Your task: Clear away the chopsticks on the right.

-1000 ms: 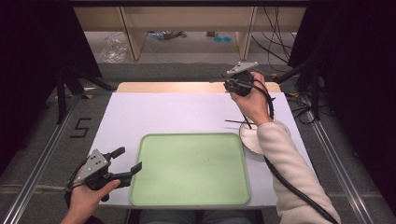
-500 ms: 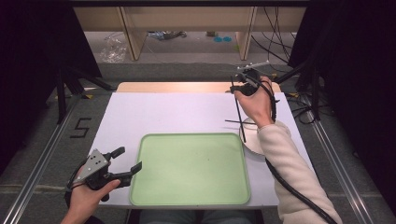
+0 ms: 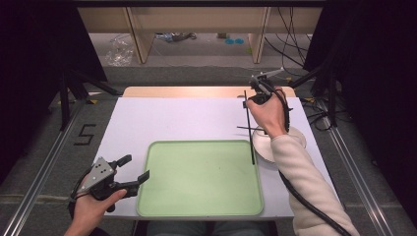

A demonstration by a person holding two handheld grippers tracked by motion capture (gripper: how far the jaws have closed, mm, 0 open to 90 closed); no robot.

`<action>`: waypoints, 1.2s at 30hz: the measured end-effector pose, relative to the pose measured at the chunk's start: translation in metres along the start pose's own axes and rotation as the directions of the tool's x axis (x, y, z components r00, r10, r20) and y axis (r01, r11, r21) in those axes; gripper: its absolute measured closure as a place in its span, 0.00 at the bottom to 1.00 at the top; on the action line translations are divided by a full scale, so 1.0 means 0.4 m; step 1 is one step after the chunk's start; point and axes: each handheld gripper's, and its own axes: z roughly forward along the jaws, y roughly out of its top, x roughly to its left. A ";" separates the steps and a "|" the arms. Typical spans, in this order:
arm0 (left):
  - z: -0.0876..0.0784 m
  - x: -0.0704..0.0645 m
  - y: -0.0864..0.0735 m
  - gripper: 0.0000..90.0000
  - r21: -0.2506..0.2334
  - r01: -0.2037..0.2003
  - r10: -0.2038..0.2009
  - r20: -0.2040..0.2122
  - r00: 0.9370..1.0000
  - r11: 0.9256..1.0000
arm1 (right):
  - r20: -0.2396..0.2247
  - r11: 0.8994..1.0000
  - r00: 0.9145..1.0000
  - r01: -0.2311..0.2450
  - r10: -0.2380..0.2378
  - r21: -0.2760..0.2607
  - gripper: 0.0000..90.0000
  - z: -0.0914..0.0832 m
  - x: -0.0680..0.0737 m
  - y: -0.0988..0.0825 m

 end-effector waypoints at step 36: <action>0.000 0.000 0.000 0.17 0.006 -0.004 0.004 0.001 1.000 1.000 | 0.116 0.888 0.989 -0.135 0.093 0.440 0.98 0.140 -0.018 -0.174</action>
